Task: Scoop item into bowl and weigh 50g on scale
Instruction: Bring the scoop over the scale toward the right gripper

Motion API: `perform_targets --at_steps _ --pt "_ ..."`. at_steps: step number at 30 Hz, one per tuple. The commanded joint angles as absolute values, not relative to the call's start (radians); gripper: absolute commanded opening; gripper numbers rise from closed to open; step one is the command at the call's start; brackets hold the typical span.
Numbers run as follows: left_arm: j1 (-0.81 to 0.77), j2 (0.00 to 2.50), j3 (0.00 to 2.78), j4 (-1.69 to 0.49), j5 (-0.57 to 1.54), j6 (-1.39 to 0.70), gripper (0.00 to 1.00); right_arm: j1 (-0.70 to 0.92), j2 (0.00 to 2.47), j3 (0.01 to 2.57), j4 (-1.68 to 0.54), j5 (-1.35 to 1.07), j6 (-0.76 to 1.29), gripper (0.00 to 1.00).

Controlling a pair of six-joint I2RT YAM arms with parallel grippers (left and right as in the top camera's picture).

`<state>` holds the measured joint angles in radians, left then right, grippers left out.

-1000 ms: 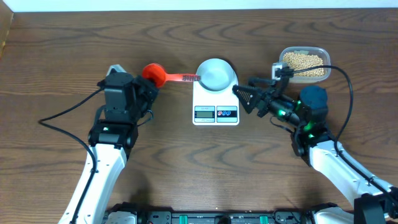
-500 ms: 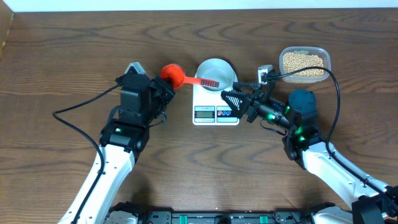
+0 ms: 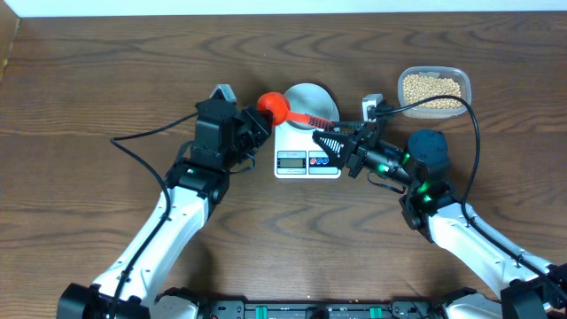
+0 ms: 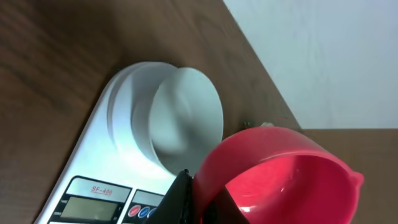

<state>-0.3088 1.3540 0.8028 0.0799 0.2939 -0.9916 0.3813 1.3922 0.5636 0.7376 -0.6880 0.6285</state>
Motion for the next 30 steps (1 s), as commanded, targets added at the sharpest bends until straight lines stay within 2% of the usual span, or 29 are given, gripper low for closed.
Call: perform_targets --at_steps 1,4,11,16,25,30 --pt "-0.311 1.364 0.804 0.086 0.348 -0.980 0.07 0.388 1.393 0.583 0.740 -0.696 0.627 0.39" --pt "-0.311 1.363 0.804 0.100 0.349 -0.970 0.07 0.388 1.393 0.583 0.741 -0.703 0.627 0.33" --pt "-0.311 1.363 0.804 0.100 0.427 -0.889 0.07 0.388 1.393 0.583 0.712 -0.714 0.569 0.33" --pt "-0.311 1.363 0.804 0.100 0.435 -0.879 0.07 0.388 1.393 0.583 0.703 -0.714 0.548 0.28" --pt "-0.311 1.364 0.804 0.100 0.453 -0.861 0.07 0.388 1.393 0.583 0.703 -0.718 0.549 0.12" --pt "-0.311 1.363 0.804 0.107 0.453 -0.861 0.07 0.388 1.393 0.583 0.702 -0.719 0.548 0.12"
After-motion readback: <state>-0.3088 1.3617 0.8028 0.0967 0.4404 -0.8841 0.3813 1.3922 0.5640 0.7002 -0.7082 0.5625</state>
